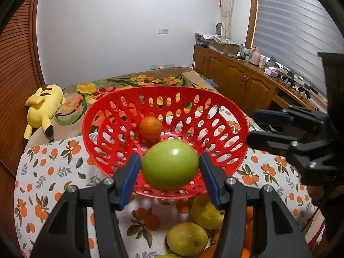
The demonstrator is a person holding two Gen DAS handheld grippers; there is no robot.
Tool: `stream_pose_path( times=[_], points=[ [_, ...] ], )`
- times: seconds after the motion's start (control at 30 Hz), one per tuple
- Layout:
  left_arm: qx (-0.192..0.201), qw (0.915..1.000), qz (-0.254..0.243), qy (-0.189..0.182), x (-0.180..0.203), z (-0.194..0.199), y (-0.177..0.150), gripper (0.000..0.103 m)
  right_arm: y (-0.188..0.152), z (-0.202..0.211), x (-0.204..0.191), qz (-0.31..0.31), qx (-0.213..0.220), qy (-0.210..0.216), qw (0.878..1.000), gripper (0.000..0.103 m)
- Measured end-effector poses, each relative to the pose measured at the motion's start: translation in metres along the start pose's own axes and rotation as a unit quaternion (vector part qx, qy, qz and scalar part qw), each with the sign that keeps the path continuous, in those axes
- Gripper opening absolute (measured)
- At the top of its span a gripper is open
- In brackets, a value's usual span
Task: Organize fruits
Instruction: 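Release the mandarin into the basket while the left tool releases the apple, then move both tools back to the fruit pile toward the large oranges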
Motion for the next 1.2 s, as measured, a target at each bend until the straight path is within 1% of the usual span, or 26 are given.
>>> stream_pose_path(
  times=[0.1,0.2,0.33,0.47,0.57,0.7,0.9,1.03,1.2],
  points=[
    [0.001,1.0000,0.009,-0.003,-0.001,0.000,0.000,0.056,-0.001,0.008,0.000,-0.001,0.005,-0.001,1.000,0.053],
    [0.007,1.0000,0.003,0.002,0.000,0.007,0.002,0.056,-0.002,0.017,-0.001,-0.003,0.010,-0.001,1.000,0.053],
    [0.015,0.9999,0.004,0.003,0.000,0.020,0.003,0.056,-0.008,0.028,-0.005,-0.006,0.014,-0.001,1.000,0.053],
    [0.026,0.9996,0.009,0.000,0.004,0.039,-0.006,0.057,-0.022,0.039,-0.010,-0.014,0.019,-0.001,1.000,0.054],
    [0.031,0.9995,0.009,-0.001,0.009,0.054,-0.017,0.062,-0.037,0.047,-0.017,-0.023,0.020,0.000,1.000,0.054],
    [0.034,0.9994,0.009,0.001,0.015,0.073,-0.033,0.063,-0.057,0.055,-0.025,-0.033,0.019,-0.003,0.999,0.055],
    [0.035,0.9993,0.012,0.008,0.027,0.098,-0.060,0.069,-0.084,0.064,-0.030,-0.057,0.014,-0.003,0.998,0.061],
    [0.032,0.9993,0.017,0.012,0.030,0.110,-0.078,0.070,-0.097,0.071,-0.033,-0.067,0.015,-0.007,0.998,0.068],
    [0.029,0.9993,0.017,0.017,0.037,0.121,-0.092,0.070,-0.111,0.072,-0.036,-0.075,0.007,-0.008,0.997,0.071]
  ],
)
Point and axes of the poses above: each gripper's, at about its wrist camera, not at the fingertips, and z roughly against the way its jaws point, x to its right, y to its top, the point moved 8 cm from there along -z, roughly the way its jaws point, and after that the axes turned 11 degrees about -z, right-handed, at the moved point
